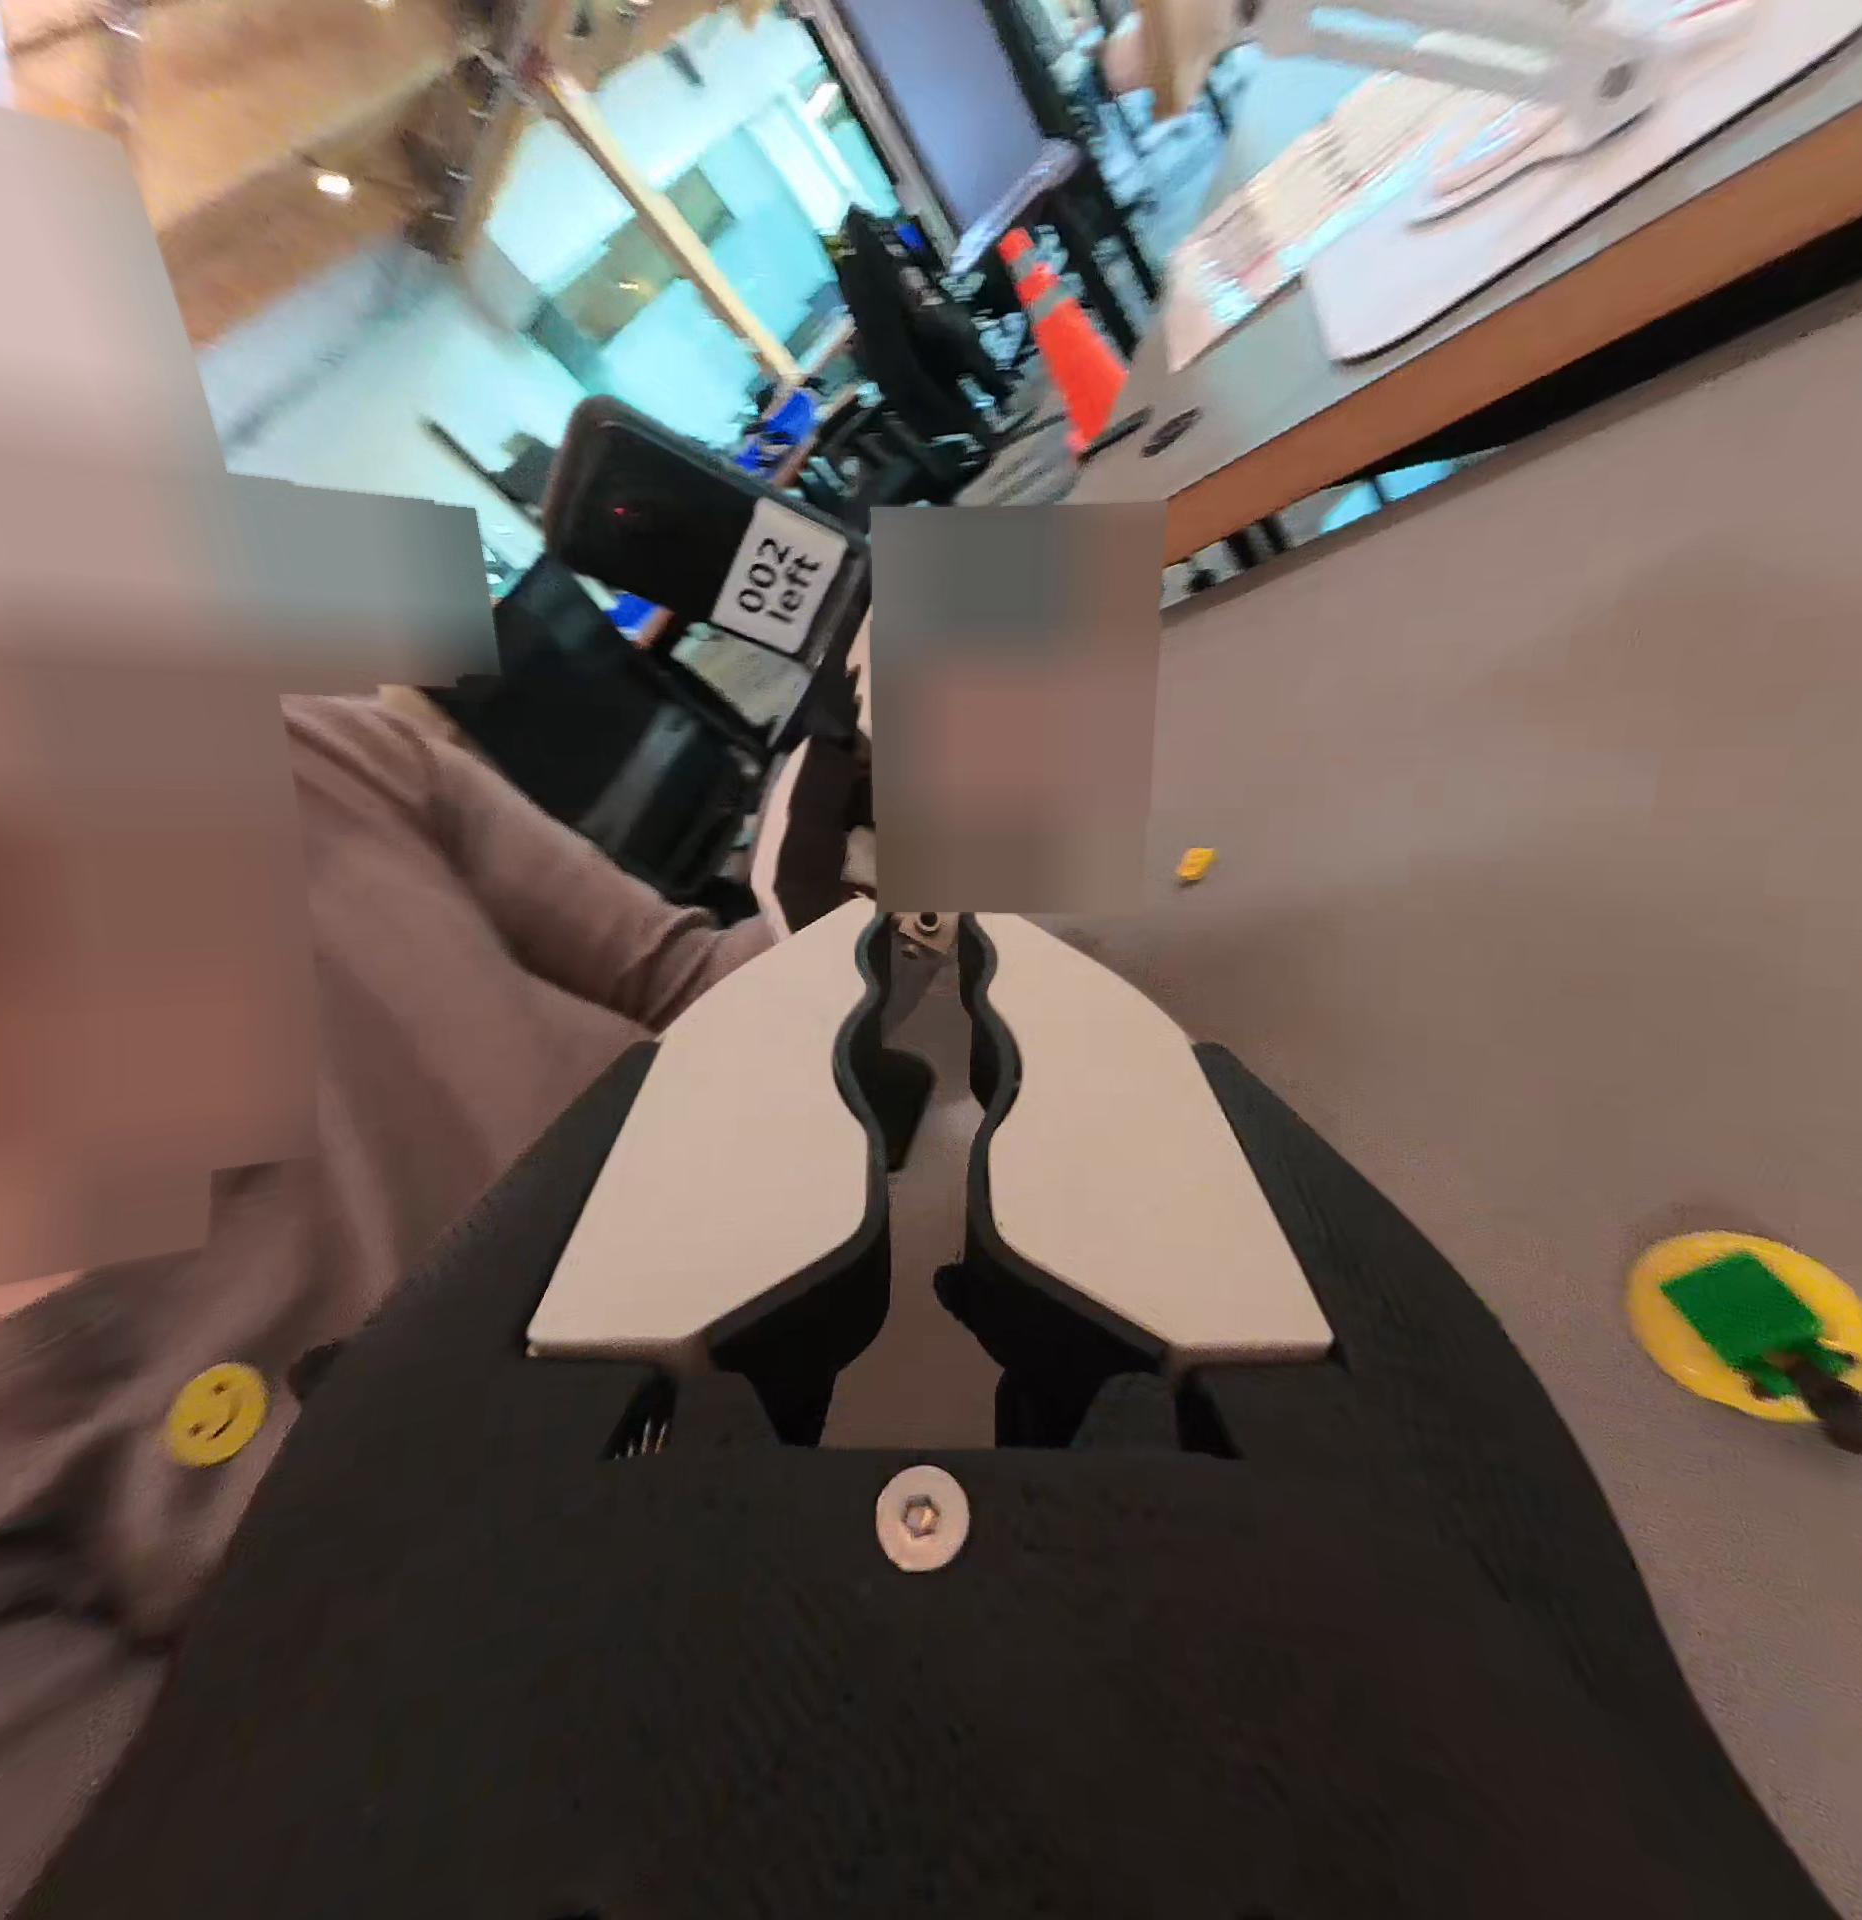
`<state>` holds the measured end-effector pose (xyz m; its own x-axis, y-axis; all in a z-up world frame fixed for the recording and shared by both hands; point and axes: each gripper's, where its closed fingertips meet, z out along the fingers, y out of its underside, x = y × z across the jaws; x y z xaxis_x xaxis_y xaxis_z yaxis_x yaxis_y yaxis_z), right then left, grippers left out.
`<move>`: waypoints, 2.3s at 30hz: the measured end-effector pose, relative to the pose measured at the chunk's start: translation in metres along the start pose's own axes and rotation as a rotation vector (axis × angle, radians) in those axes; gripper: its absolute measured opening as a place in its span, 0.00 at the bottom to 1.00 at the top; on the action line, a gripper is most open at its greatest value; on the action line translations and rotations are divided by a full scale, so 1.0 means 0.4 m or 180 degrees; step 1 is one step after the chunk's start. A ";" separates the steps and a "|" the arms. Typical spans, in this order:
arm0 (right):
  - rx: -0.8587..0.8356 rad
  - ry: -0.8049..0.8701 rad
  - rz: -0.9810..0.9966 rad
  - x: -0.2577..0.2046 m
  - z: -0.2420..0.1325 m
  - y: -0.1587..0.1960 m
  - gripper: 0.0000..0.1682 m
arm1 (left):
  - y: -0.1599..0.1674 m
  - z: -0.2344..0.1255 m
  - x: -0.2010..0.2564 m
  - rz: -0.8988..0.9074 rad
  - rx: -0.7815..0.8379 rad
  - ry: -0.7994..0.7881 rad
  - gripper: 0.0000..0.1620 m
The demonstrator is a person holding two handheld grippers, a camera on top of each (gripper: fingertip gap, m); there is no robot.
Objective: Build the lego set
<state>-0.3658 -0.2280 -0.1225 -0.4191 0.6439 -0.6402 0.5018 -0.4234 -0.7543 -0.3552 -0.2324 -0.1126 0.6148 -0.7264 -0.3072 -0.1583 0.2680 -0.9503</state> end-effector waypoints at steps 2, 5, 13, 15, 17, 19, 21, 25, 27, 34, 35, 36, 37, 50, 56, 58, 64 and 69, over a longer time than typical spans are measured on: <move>-0.0019 -0.0249 0.0070 -0.017 0.000 0.008 0.06 | -0.008 0.005 0.016 0.0073 -0.0010 0.0079 0.21; -0.0040 -0.0477 0.0150 -0.033 -0.001 0.013 0.06 | -0.006 0.005 0.025 0.0085 -0.0064 0.0138 0.17; 0.0625 -0.0207 -0.0064 -0.017 -0.022 -0.078 0.06 | -0.011 -0.005 -0.064 0.0384 -0.0054 -0.0668 0.18; 0.0837 -0.0095 -0.0150 -0.017 -0.026 -0.107 0.06 | -0.025 -0.005 -0.082 0.0522 -0.0015 -0.0914 0.17; 0.0930 0.0030 -0.0262 -0.017 -0.021 -0.121 0.06 | -0.041 -0.001 -0.097 0.0468 0.0051 -0.1089 0.16; 0.1032 0.0074 -0.0316 -0.023 -0.016 -0.136 0.06 | -0.047 0.005 -0.099 0.0442 0.0090 -0.1143 0.15; 0.1102 0.0111 -0.0357 -0.026 -0.014 -0.145 0.06 | -0.045 0.005 -0.111 0.0458 0.0077 -0.1269 0.13; 0.1173 0.0155 -0.0388 -0.025 -0.015 -0.153 0.06 | -0.052 -0.001 -0.129 0.0452 0.0132 -0.1481 0.11; 0.1216 0.0169 -0.0387 -0.021 -0.016 -0.156 0.06 | -0.058 -0.003 -0.134 0.0481 0.0173 -0.1565 0.10; 0.1282 0.0177 -0.0389 -0.017 -0.006 -0.160 0.06 | -0.065 -0.002 -0.142 0.0611 0.0178 -0.1761 0.09; 0.1286 0.0176 -0.0389 -0.017 -0.005 -0.161 0.06 | -0.066 -0.003 -0.142 0.0609 0.0183 -0.1764 0.09; 0.1291 0.0179 -0.0390 -0.016 -0.004 -0.161 0.06 | -0.065 -0.004 -0.143 0.0601 0.0183 -0.1765 0.08; 0.1298 0.0188 -0.0394 -0.015 -0.004 -0.162 0.06 | -0.065 -0.004 -0.144 0.0597 0.0181 -0.1772 0.08; 0.1304 0.0147 -0.0351 -0.015 -0.003 -0.161 0.06 | -0.058 -0.004 -0.146 0.0699 0.0101 -0.1801 0.10; 0.1308 0.0152 -0.0371 -0.017 -0.003 -0.162 0.06 | -0.058 -0.003 -0.146 0.0724 0.0100 -0.1817 0.08; 0.1305 0.0166 -0.0374 -0.015 -0.004 -0.162 0.06 | -0.055 -0.002 -0.147 0.0724 0.0073 -0.1817 0.08; 0.1303 0.0131 -0.0452 -0.023 -0.003 -0.160 0.06 | -0.057 -0.006 -0.142 0.0657 0.0057 -0.1705 0.06; 0.1275 0.0215 -0.0581 -0.027 0.005 -0.160 0.05 | -0.059 -0.015 -0.141 0.0599 0.0099 -0.1654 0.04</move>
<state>-0.3949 -0.2090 -0.0677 -0.4167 0.7655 -0.4903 0.0857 -0.5039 -0.8595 -0.3910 -0.2015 -0.0732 0.8798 -0.2582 -0.3991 -0.2842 0.3872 -0.8771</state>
